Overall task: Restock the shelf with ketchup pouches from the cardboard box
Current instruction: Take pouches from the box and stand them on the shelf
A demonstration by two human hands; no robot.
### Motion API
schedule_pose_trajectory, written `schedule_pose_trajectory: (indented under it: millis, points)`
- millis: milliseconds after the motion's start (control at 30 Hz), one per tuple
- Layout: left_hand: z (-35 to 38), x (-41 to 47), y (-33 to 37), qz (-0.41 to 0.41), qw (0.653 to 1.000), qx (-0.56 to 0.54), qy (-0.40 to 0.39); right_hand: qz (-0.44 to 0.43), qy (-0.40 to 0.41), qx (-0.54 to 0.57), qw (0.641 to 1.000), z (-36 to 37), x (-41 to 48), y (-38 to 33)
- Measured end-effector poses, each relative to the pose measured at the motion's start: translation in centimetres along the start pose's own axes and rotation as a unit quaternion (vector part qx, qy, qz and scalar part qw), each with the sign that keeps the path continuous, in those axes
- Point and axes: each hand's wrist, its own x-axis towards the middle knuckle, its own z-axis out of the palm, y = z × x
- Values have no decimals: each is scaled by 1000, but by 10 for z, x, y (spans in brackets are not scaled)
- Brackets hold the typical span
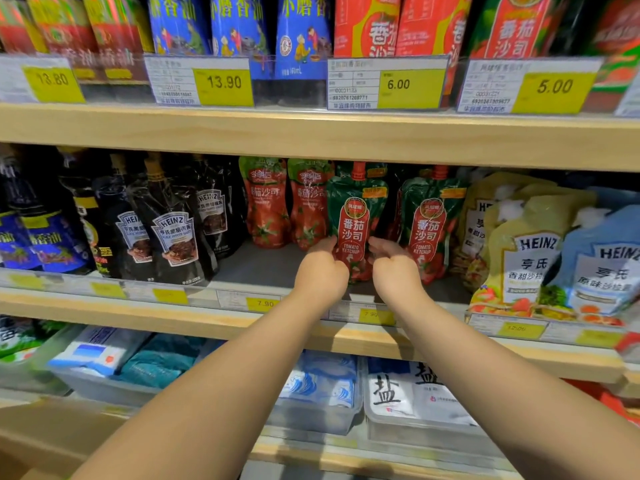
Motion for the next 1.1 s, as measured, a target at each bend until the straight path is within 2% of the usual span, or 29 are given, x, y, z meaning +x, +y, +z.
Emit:
schedule_pose_trajectory:
  millis: [67, 167, 333, 467, 500, 567, 633, 767, 867, 1000, 1100]
  points:
    - [5, 7, 1, 6, 1000, 11, -5, 20, 3, 16, 1000, -3, 8, 0]
    - [10, 15, 3, 6, 999, 32, -18, 4, 11, -52, 999, -8, 13, -2]
    - [16, 26, 9, -1, 996, 81, -34, 50, 17, -41, 998, -4, 24, -9]
    - [14, 29, 9, 1, 996, 81, -48, 40, 4, -46, 998, -5, 24, -12]
    - [12, 27, 7, -1, 998, 46, -30, 25, 11, -61, 998, -5, 21, -13]
    - [2, 18, 3, -9, 998, -42, 36, -16, 75, -86, 993, -3, 13, -18]
    - [-15, 6, -2, 4, 989, -93, 117, -92, 98, -82, 988, 3, -4, -23]
    - [-56, -26, -23, 20, 965, -124, 230, -165, 36, -52, 984, 35, -43, -33]
    - [-78, -61, -56, -37, 945, -195, 261, -210, 3, -56, 976, 69, -73, -30]
    - [-103, -101, -117, -135, 913, -254, 288, -187, -81, -47, 978, 131, -113, -8]
    - [-121, -125, -166, -185, 901, -247, 306, -169, -130, -49, 976, 175, -140, 17]
